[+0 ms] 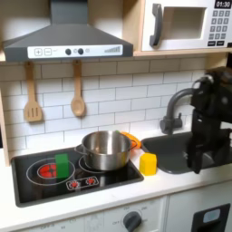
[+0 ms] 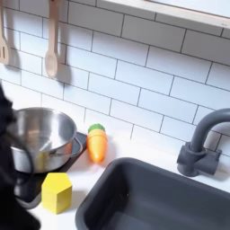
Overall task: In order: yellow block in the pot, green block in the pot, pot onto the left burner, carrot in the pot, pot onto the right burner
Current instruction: 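Put the yellow block in the pot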
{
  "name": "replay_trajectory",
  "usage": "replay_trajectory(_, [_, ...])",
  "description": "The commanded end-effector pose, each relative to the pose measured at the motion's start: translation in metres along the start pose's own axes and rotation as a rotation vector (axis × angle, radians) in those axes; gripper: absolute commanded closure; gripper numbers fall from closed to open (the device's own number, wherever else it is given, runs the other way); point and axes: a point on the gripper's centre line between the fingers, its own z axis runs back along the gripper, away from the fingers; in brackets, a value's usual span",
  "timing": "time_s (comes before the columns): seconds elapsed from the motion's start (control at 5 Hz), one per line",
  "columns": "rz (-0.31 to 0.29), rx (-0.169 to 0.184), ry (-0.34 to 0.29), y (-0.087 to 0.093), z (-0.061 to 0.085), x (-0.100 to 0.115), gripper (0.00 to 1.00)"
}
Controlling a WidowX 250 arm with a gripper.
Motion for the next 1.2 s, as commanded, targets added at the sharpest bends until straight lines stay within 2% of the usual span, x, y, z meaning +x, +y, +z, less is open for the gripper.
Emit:
replay_trajectory(0.0, [-0.007, -0.01, 0.021, 0.008, -0.014, 0.053, 0.0])
replay_trajectory(0.2, [-0.033, 0.025, 0.021, 0.005, -0.027, 0.078, 0.0])
replay_trajectory(0.4, [-0.018, 0.039, 0.037, 0.009, -0.036, 0.092, 0.0])
replay_trajectory(0.6, [-0.032, 0.063, 0.046, 0.004, -0.051, 0.105, 0.0])
replay_trajectory(0.8, [-0.019, 0.095, 0.061, 0.003, -0.063, 0.11, 0.0])
replay_trajectory(1.0, [-0.011, 0.125, 0.064, 0.011, -0.07, 0.114, 0.0])
